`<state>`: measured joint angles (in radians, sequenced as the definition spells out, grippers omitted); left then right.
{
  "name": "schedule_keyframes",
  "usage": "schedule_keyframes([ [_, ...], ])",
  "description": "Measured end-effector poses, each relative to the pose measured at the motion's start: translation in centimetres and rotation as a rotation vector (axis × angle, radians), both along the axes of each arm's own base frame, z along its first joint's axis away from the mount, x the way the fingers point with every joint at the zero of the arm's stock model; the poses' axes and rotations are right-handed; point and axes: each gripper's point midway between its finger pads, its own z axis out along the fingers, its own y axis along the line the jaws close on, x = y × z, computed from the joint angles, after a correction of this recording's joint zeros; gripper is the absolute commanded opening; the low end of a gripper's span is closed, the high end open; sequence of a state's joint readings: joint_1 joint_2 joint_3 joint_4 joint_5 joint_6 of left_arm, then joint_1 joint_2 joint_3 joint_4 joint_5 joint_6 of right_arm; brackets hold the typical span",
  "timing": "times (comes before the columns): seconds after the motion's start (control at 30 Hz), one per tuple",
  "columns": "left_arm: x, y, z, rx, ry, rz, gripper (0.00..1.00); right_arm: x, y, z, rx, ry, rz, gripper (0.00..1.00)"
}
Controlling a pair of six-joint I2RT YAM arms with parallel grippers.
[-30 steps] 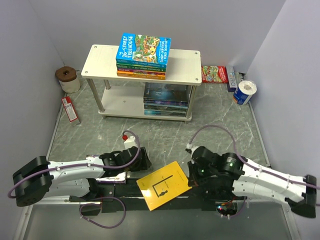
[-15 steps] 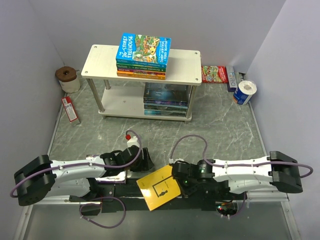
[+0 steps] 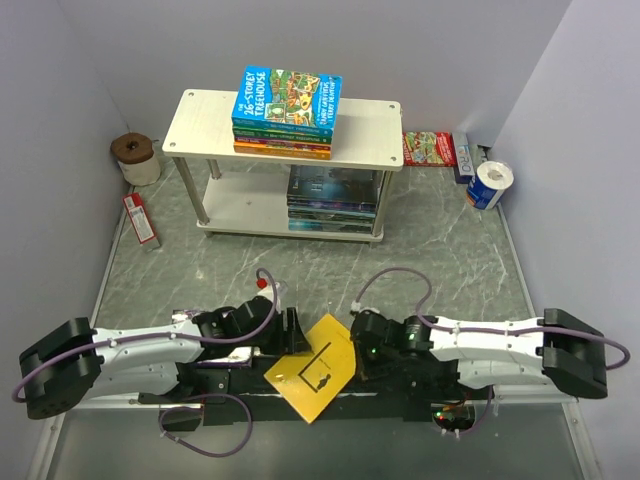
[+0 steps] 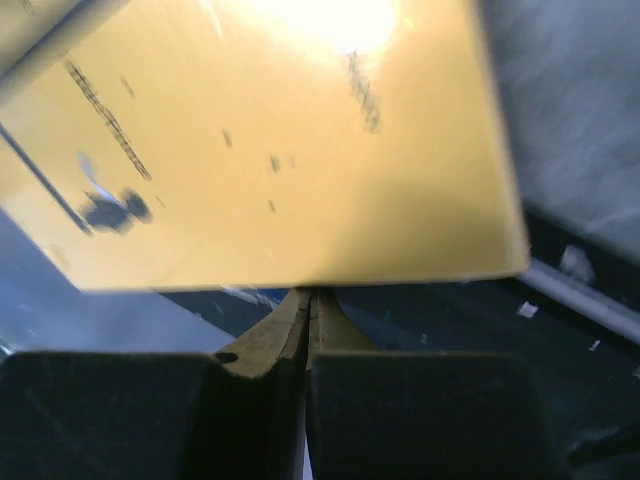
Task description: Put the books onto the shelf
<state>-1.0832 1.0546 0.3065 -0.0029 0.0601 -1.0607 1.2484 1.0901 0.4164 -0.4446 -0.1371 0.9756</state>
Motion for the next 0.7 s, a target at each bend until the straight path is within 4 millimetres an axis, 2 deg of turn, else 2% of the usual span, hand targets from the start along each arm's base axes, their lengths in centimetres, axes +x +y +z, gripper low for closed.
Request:
schedule_keyframes([
  [0.17, -0.6, -0.2, -0.3, -0.011, 0.015, -0.033, 0.69, 3.6, -0.6, -0.1, 0.04, -0.052, -0.133, 0.0],
  [0.27, -1.2, -1.0, -0.3, -0.034, 0.036, -0.068, 0.69, 5.3, -1.4, -1.1, 0.016, -0.088, -0.183, 0.03],
  [0.37, -2.5, -1.6, -0.7, -0.046, 0.076, -0.121, 0.68, 4.8, -1.5, -1.9, -0.007, -0.043, -0.167, 0.04],
  [0.43, -3.4, -1.2, -1.8, -0.016, 0.106, -0.147, 0.68, 4.8, -0.9, -1.9, 0.015, -0.026, -0.161, 0.05],
  [0.53, -3.7, -1.5, -1.7, -0.037, 0.11, -0.161, 0.66, 4.8, -0.2, -1.7, 0.047, -0.008, -0.155, 0.05],
  [0.57, -3.8, -1.6, -1.7, -0.044, 0.111, -0.163, 0.62, 4.7, -0.1, -1.7, 0.052, -0.004, -0.15, 0.05],
  [0.6, -3.8, -1.5, -1.8, -0.051, 0.109, -0.164, 0.49, 4.8, -0.1, -1.7, 0.054, -0.002, -0.152, 0.05],
  [0.7, -3.7, -1.3, -2.1, -0.09, 0.108, -0.145, 0.28, 4.7, -0.1, -1.7, 0.069, 0.002, -0.154, 0.06],
])
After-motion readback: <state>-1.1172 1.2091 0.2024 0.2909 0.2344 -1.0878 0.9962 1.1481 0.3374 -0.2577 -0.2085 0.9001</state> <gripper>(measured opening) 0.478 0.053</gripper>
